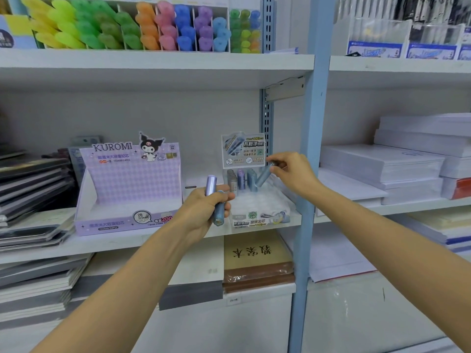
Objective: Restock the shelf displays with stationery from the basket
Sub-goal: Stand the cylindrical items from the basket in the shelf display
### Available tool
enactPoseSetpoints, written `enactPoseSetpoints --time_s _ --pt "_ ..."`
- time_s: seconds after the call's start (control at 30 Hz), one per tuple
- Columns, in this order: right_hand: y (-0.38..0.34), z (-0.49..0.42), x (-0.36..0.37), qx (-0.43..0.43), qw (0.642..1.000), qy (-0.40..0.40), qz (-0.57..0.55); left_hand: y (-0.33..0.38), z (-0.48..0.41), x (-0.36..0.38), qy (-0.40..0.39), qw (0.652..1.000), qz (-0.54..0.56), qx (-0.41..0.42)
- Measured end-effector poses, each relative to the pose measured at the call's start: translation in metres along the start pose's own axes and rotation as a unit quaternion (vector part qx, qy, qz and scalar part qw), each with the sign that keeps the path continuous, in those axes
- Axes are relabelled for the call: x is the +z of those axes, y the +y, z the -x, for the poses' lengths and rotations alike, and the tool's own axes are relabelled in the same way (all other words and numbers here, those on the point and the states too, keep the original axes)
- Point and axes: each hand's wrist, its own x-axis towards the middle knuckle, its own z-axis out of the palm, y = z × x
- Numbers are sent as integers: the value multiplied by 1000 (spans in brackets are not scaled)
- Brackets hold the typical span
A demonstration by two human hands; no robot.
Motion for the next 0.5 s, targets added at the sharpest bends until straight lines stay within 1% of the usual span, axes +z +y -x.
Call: enactPoseSetpoints --time_s 0.13,0.27,0.33,0.4,0.5 --pt "-1 -5 10 -49 996 -33 65 -5 -4 -6 10 999 -27 32" --pt "-1 -13 13 -56 988 -99 108 -8 -6 -12 26 997 -64 46" --pt "-2 -19 10 -56 982 -130 122 -9 -5 -15 19 997 -57 39" --pt "-3 -22 11 -58 981 -144 117 -9 -4 -16 -8 999 -37 33" --pt "-2 -22 19 -42 989 -126 66 -10 -3 -14 -42 998 -34 28"
